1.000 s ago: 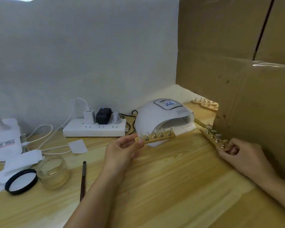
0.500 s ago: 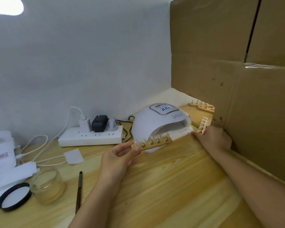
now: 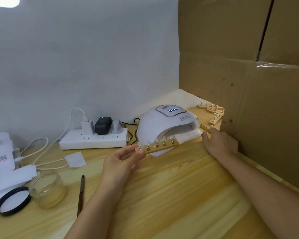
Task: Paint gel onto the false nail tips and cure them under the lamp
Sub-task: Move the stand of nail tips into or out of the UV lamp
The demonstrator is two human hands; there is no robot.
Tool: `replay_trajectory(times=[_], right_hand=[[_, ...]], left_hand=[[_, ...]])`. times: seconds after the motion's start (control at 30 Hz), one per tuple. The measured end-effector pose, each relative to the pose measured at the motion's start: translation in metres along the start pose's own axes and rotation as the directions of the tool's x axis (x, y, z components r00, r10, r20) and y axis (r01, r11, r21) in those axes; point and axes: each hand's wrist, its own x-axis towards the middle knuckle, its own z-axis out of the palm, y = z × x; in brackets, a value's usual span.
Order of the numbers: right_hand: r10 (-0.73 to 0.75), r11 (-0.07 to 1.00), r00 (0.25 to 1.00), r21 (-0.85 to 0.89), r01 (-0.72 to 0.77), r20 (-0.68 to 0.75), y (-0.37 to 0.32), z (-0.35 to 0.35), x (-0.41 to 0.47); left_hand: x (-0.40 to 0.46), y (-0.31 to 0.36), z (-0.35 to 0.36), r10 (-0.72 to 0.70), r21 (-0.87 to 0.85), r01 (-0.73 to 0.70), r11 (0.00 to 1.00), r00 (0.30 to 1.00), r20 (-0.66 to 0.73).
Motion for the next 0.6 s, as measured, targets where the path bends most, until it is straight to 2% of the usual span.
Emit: replay_trajectory(times=[0.07, 0.13, 0.23, 0.3, 0.4, 0.5, 0.6], right_hand=[[-0.020, 0.991, 1.000, 0.131, 0.022, -0.016, -0.003, -0.005, -0.005], [-0.054, 0.918, 0.998, 0.392, 0.056, -0.015, -0.007, -0.011, -0.018], [-0.177, 0.786, 0.974, 0.616, 0.055, 0.139, -0.018, -0.022, -0.044], [-0.232, 0.704, 0.908, 0.704, -0.091, 0.349, -0.026, -0.030, -0.057], [-0.288, 0.428, 0.742, 0.774, -0.466, 0.606, -0.034, -0.040, -0.062], [-0.317, 0.225, 0.683, 0.752, -0.620, 0.658, -0.036, -0.043, -0.062], [-0.291, 0.159, 0.692, 0.747, -0.646, 0.661, -0.034, -0.044, -0.061]], left_hand=[[0.000, 0.000, 0.000, -0.002, -0.009, 0.002, 1.000, 1.000, 0.000], [0.002, -0.001, -0.001, -0.002, -0.018, 0.002, 1.000, 1.000, -0.005], [0.003, 0.000, -0.002, -0.006, -0.020, 0.006, 1.000, 1.000, 0.000], [0.003, -0.001, -0.001, -0.008, -0.009, 0.008, 1.000, 1.000, 0.004], [0.001, -0.002, -0.001, -0.002, 0.007, 0.002, 1.000, 1.000, 0.014], [0.000, -0.002, 0.001, 0.002, 0.040, -0.003, 0.999, 0.999, 0.038], [-0.003, -0.002, 0.005, 0.022, 0.127, -0.033, 0.991, 0.996, 0.087]])
